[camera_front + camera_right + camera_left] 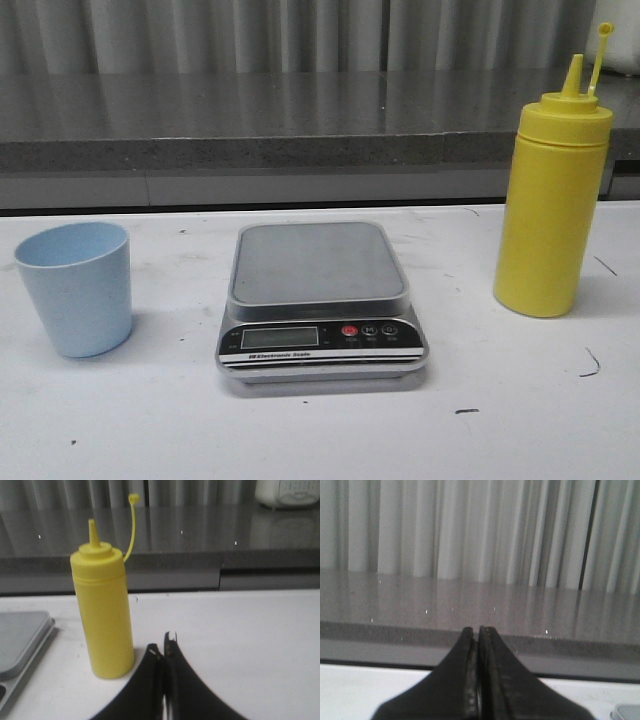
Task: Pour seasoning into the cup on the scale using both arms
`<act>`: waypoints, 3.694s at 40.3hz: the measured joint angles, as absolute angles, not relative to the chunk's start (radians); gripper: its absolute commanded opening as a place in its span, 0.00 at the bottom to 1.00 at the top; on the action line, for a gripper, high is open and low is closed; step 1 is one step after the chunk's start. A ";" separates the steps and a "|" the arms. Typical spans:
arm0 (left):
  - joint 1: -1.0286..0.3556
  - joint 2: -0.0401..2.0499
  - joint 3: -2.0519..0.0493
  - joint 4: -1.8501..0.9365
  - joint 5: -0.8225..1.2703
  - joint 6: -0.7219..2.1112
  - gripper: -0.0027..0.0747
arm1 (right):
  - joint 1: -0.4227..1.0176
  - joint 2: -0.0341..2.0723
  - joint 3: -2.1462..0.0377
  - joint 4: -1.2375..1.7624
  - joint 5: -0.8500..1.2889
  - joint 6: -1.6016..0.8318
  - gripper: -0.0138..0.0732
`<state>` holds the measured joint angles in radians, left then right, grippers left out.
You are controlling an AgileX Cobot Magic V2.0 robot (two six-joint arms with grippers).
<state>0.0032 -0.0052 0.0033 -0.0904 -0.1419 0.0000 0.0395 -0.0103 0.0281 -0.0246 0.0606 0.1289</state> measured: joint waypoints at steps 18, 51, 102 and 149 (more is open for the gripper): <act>0.003 0.210 -0.369 -0.048 0.044 -0.007 0.01 | 0.039 0.080 -0.333 -0.059 0.223 0.129 0.08; 0.003 0.480 -0.503 -0.041 0.191 0.000 0.69 | 0.039 0.302 -0.484 -0.059 0.371 0.129 0.37; -0.477 1.530 -1.112 -0.029 0.777 0.000 0.60 | 0.039 0.302 -0.478 -0.059 0.354 0.129 0.89; -0.525 1.743 -1.418 0.000 1.044 0.000 0.01 | 0.039 0.302 -0.478 -0.059 0.354 0.129 0.89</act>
<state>-0.5255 1.7429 -1.4183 0.0000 1.0440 0.0000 0.0395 0.3019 -0.4780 -0.0593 0.3541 0.1289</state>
